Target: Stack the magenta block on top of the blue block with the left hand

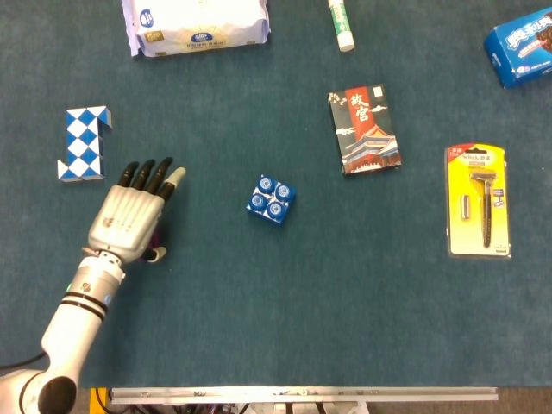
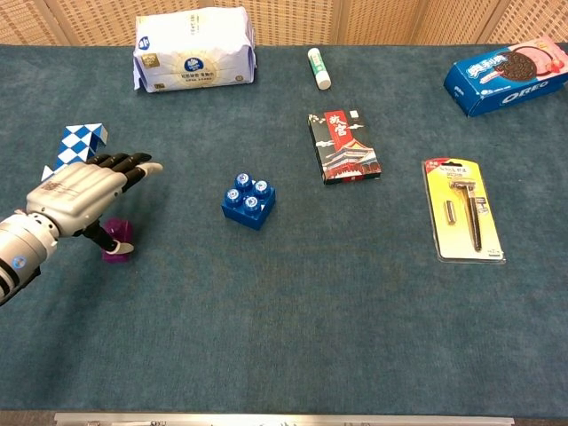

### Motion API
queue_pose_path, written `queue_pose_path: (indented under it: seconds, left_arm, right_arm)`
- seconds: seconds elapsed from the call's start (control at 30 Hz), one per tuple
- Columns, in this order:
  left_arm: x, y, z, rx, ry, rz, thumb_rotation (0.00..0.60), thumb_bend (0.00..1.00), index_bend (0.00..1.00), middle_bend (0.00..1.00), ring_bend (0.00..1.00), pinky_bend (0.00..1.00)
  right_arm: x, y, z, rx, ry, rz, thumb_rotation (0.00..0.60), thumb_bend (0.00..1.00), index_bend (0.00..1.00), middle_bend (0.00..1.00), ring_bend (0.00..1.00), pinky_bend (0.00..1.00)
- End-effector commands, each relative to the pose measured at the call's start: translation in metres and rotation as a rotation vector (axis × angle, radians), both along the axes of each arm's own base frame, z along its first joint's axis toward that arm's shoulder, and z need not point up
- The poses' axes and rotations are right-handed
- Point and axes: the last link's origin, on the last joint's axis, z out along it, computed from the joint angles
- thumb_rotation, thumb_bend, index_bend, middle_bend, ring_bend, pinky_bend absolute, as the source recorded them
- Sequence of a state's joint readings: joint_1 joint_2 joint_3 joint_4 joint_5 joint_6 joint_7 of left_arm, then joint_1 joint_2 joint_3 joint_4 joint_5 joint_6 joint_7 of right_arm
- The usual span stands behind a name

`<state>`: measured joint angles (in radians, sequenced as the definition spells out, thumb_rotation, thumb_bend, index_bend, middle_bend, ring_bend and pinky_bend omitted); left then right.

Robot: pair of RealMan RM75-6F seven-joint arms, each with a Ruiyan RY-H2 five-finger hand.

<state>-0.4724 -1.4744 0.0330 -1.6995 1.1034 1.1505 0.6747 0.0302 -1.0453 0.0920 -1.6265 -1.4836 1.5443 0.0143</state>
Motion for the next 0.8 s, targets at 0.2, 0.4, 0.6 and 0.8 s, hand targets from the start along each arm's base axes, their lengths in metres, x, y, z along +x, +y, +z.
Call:
queue_pose_path:
  seconds: [0.2,0.4,0.6,0.8]
  left_arm:
    - [-0.011,-0.010,0.012,0.024,0.004,0.027,0.600,0.10,0.04,0.00,0.00,0.07]
    - [-0.019,-0.015,0.023,0.048,0.020,0.038,0.600,0.10,0.04,0.00,0.00,0.07]
    - [-0.030,-0.018,0.031,0.069,0.037,0.065,0.600,0.10,0.04,0.00,0.00,0.07]
    - [-0.039,-0.017,0.040,0.101,0.046,0.091,0.600,0.10,0.04,0.00,0.00,0.07]
  right_arm:
    - [0.000,0.000,-0.001,0.002,0.002,-0.002,0.600,0.00,0.00,0.08,0.00,0.27]
    - [0.000,0.000,-0.001,0.003,0.004,-0.002,0.600,0.00,0.00,0.08,0.00,0.27]
    - [0.000,0.000,-0.001,0.002,0.006,-0.004,0.600,0.00,0.00,0.08,0.00,0.27]
    - [0.000,0.000,-0.001,0.001,0.004,-0.004,0.600,0.00,0.00,0.08,0.00,0.27]
